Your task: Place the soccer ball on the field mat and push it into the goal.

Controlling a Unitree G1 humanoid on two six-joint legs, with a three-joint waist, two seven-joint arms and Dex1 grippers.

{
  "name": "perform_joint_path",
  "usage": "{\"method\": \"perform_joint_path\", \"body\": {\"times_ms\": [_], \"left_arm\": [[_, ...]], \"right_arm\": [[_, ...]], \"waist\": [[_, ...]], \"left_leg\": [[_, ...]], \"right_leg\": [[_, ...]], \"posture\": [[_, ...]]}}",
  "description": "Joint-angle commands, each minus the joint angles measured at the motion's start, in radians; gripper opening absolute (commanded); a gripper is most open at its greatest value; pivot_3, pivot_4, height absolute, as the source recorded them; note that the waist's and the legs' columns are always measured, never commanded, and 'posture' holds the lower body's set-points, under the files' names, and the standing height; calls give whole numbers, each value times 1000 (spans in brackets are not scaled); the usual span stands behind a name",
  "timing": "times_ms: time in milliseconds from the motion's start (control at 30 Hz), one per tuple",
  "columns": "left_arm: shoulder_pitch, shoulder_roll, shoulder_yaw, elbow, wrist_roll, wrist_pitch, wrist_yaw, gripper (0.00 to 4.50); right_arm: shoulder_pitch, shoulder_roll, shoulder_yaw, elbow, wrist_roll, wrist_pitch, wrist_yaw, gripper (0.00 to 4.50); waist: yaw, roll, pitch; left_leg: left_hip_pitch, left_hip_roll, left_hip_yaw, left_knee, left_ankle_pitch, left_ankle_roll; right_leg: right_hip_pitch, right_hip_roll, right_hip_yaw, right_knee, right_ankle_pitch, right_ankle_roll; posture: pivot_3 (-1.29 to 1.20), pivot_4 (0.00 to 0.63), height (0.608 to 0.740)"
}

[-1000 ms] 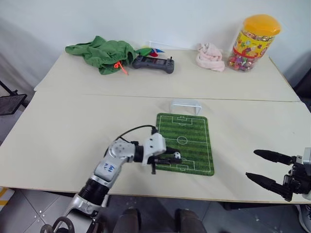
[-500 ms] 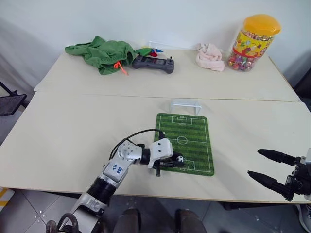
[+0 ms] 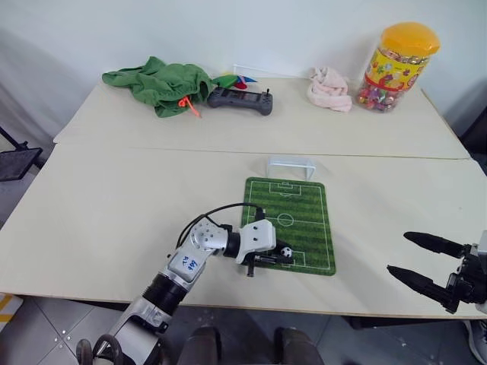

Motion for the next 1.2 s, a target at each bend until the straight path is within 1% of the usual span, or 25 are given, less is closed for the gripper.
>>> {"method": "perform_joint_path", "body": {"times_ms": [33, 267, 300, 433, 533, 633, 700, 767, 900, 1000, 1033, 1133, 1200], "left_arm": [[-12, 0, -14, 11, 16, -6, -10, 2179], [-31, -2, -6, 25, 16, -15, -8, 4369], [-33, -3, -3, 25, 13, -13, -7, 4456], [-38, -6, 8, 23, 5, -10, -3, 4456], [-48, -5, 27, 13, -11, -48, -7, 4456], [-52, -1, 73, -48, -87, -61, -49, 4456], [-45, 12, 96, -103, -127, -28, -65, 4058], [-41, 30, 118, -155, -155, 18, -72, 3542], [-12, 72, 110, -260, -202, 57, -125, 2255], [30, 106, 83, -345, -231, 120, -156, 1274], [44, 117, 69, -367, -233, 139, -165, 915], [67, 137, 28, -401, -221, 167, -177, 26], [72, 141, -6, -408, -205, 187, -180, 7]], "right_arm": [[-9, -6, -22, -7, 2, 3, -11, 4500], [-27, -8, -10, -2, -6, 7, -24, 4500], [-29, -9, -8, -2, -8, 8, -25, 4500], [-41, -10, -6, 3, -13, 13, -27, 4500], [-48, -10, -9, 5, -13, 14, -21, 4500], [-45, -12, -20, 7, -10, 9, -6, 4500], [-47, -16, -25, 9, -10, 10, -4, 4500], [-58, -20, -24, 16, -13, 10, -5, 4500], [-54, -15, -29, 18, -11, 5, 6, 4500], [-34, -3, -46, 12, 7, -14, 51, 4500], [-28, 1, -53, 11, 15, -22, 68, 4500], [-5, 10, -75, 8, 34, -50, 116, 4500], [28, 26, -96, 3, 39, -79, 151, 4500]], "waist": [[0, 0, 0], [0, 0, 0], [0, 0, 0], [0, 0, 0], [-1, 0, 0], [-1, 0, 0], [-1, 0, 0], [-1, 0, 0], [-1, 0, 0], [-1, 0, 0], [-1, 0, 0], [-1, 0, 0], [0, 0, 0]], "left_leg": [[0, 0, 0, 0, 0, 0], [0, 0, 0, 0, 0, 0], [0, 0, 0, 0, 0, 0], [0, 0, 0, 0, 0, 0], [0, 0, 0, 0, 0, 0], [0, 0, 0, 0, 0, 0], [0, 0, 0, 0, 0, 0], [0, 0, 0, 0, 0, 0], [0, 0, 0, 0, 0, 0], [0, 0, 0, 0, 0, 0], [0, 0, 0, 0, 0, 0], [0, 0, 0, 0, 0, 0], [0, 0, 0, 1, 0, 0]], "right_leg": [[0, 0, 0, 0, 0, 0], [0, 0, 0, 0, 0, 0], [0, 0, 0, 0, 0, 0], [0, 0, 0, 0, 0, 0], [0, 0, 0, 0, 0, 0], [0, 0, 0, 1, 0, 0], [0, 0, 0, 1, 0, 0], [0, 0, 0, 1, 0, 0], [0, 0, 0, 2, 0, 1], [0, 0, 0, 2, 0, 1], [0, 0, 0, 2, 0, 1], [0, 0, 0, 2, 0, 1], [0, 0, 0, 2, 0, 0]], "posture": [[0, 150, 740], [0, 150, 740], [0, 150, 740], [0, 150, 740], [0, 150, 740], [0, 150, 740], [0, 150, 740], [0, 150, 740], [0, 150, 740], [0, 150, 740], [0, 150, 740], [0, 150, 740], [0, 150, 740]]}}
